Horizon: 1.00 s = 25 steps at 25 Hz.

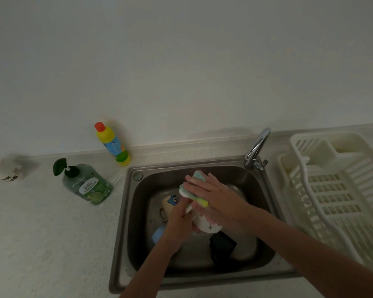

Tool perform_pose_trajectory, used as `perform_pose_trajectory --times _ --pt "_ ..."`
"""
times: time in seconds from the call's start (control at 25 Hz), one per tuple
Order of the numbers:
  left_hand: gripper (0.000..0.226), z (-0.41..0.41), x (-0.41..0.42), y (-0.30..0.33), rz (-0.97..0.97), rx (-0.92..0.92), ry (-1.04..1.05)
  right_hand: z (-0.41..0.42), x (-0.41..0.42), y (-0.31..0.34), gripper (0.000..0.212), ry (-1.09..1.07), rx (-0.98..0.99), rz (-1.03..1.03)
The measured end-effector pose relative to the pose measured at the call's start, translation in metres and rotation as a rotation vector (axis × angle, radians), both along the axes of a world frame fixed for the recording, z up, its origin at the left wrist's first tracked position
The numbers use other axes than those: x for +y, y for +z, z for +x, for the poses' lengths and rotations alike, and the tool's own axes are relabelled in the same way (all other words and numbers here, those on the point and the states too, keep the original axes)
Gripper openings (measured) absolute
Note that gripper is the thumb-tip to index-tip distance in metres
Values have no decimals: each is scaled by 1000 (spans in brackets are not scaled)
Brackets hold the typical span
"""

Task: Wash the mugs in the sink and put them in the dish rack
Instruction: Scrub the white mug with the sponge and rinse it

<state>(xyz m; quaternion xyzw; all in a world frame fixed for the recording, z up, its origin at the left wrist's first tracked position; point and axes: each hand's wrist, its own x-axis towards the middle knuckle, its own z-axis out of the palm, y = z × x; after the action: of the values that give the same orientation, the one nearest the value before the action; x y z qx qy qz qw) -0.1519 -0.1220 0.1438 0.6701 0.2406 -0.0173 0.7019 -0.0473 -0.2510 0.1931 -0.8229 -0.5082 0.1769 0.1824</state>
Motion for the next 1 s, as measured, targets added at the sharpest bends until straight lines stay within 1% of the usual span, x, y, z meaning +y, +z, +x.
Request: perform_pose_trajectory --times 0.04,0.12,0.16,0.2,0.24,0.28,0.32,0.44,0.48,0.52,0.56,0.6,0.64,0.68,0.72,0.8,0.88,0.96,1.0 --pt "49 1 -1 0 11 -6 -15 9 2 -1 52 -25 61 -24" --pt "52 1 6 -2 17 -27 -7 26 -7 -5 53 -174 305 -19" --pt "52 -1 12 -3 1 -26 18 29 -15 -8 53 -243 394 -5" --pt "52 -3 17 -3 -28 -23 41 25 -23 -10 53 -274 434 -4" --pt "52 -5 21 -3 -50 -20 56 17 -26 -10 53 -271 433 4" --pt "53 -7 22 -2 -64 -22 59 4 -26 -8 55 -239 399 11" --pt "54 -9 19 -3 -70 -20 64 -8 -23 -6 56 -191 317 11" --pt "46 -7 7 -1 -18 -9 48 -13 0 -12 57 -59 -40 30" --pt "44 -5 4 0 14 -1 26 -7 7 -14 62 -51 -78 -2" --pt "45 -4 2 1 33 3 8 0 11 -17 65 -61 -50 -30" --pt "48 -4 2 2 37 0 3 9 11 -18 64 -93 51 -43" --pt "51 -5 4 2 17 -5 16 17 6 -19 60 -163 226 -30" --pt "52 -7 6 3 -20 -8 43 23 -2 -21 55 -241 410 18" --pt "52 -11 10 3 -56 -10 79 23 -10 -21 51 -297 537 74" --pt "49 -14 15 2 -86 -8 114 19 -17 -17 50 -313 561 98" --pt "46 -19 21 -4 -99 8 160 2 -23 -13 54 -248 433 36" --pt "46 -20 17 -7 -98 19 141 -20 -18 -8 56 -156 236 -43" --pt "44 -17 6 -6 -72 11 79 -26 -7 -10 55 -61 -34 48" --pt "42 -15 0 -4 -56 11 45 -23 -3 -13 55 -11 -173 61"
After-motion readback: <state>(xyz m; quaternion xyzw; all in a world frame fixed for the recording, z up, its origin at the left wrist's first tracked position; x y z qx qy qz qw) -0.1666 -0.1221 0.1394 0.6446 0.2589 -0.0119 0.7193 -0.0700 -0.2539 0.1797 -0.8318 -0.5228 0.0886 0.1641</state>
